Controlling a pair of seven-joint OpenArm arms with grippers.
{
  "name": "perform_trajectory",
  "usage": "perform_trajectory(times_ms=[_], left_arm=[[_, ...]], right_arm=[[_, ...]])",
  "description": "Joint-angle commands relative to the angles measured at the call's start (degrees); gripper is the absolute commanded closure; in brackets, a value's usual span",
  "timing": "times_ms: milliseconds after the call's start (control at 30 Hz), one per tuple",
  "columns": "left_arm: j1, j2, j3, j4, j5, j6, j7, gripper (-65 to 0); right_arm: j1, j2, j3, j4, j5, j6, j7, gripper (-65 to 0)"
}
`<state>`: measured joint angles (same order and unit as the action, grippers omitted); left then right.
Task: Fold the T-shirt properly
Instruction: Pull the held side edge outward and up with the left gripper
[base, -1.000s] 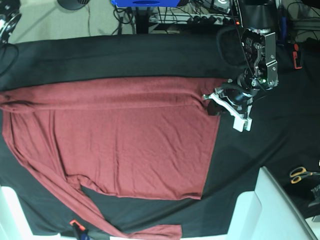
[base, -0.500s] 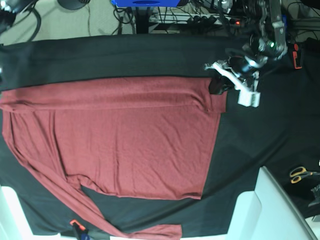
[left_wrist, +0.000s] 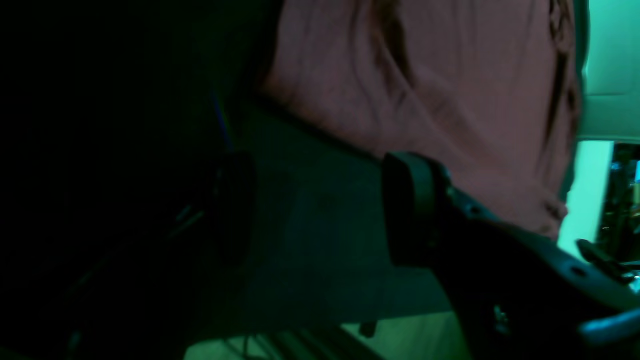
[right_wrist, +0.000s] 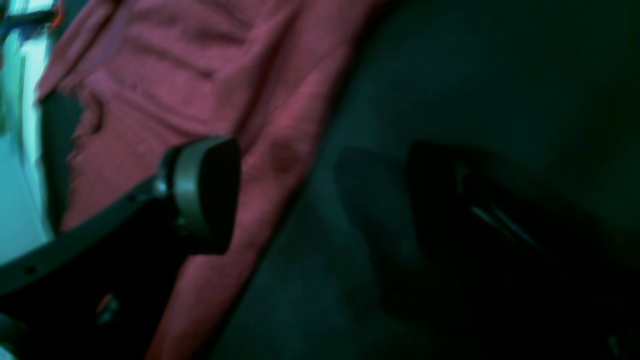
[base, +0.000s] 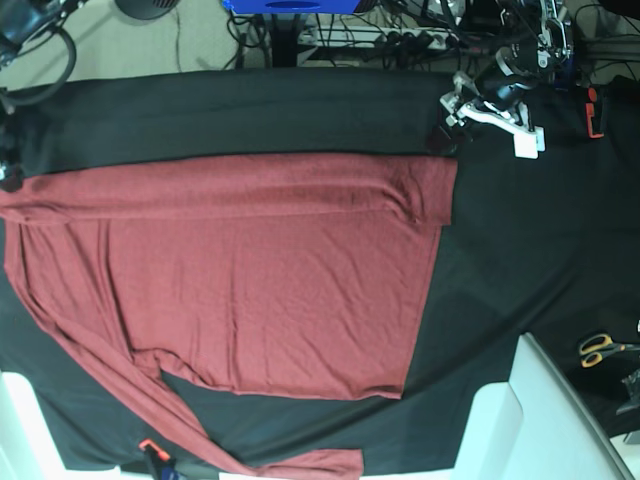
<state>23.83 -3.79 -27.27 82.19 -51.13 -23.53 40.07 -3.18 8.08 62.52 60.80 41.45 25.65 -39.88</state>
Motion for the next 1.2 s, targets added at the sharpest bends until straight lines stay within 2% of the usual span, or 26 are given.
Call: perform_trajectory(times_ms=[0,67,167,333,500,733,833,967,1167], left_arm=[[-0.1,-0.4,-0.1,1.3,-1.9,-1.1,-0.8,-39.0],[0.3,-0.4,-0.6,2.9,-2.4,-3.9,-0.8,-39.2],[1.0,-1.0,-0.8,4.7,-2.4,-7.5,-0.8,-39.2],[1.1,-1.2,-0.4,4.4,-2.3,-7.6,-0.8,-39.2],[-0.9,0.7,-0.8,-1.5,-2.3,-7.7,-1.2,-39.2],[-4.3,0.8,-0.3,-5.1,-1.8,-7.7,-1.2,-39.2],[-6.0,1.0,-0.2,-5.5,2.0,-7.7,-1.2,-39.2],[-7.3,2.9,-0.5,-5.5,6.1,-7.7,-1.1,-39.2],[-8.9,3.7,-0.1,-6.3,6.3,-7.7,-1.1,-39.2]], right_arm=[[-0.3,1.6,0.3,-0.5,0.5,1.6,0.6,-42.8],[-0.8,2.1,0.3,-0.6,0.5,4.3,0.4,-39.6],[-2.4,2.2,0.2,3.5,0.5,5.3,0.2,-39.2],[-2.3,1.9,0.4,7.7,0.9,5.3,-3.5,-42.6],[1.3,2.7,0.2,-0.8,0.4,5.3,-0.9,-43.2],[5.3,7.4,-0.3,-14.0,0.4,5.5,3.2,-43.2],[6.9,9.3,-3.5,-18.1,0.4,5.8,5.2,-43.2],[8.2,9.6,-6.7,-20.1,0.4,5.6,8.9,-43.1],[9.4,9.6,-9.0,-20.4,0.4,5.5,9.9,-42.6]])
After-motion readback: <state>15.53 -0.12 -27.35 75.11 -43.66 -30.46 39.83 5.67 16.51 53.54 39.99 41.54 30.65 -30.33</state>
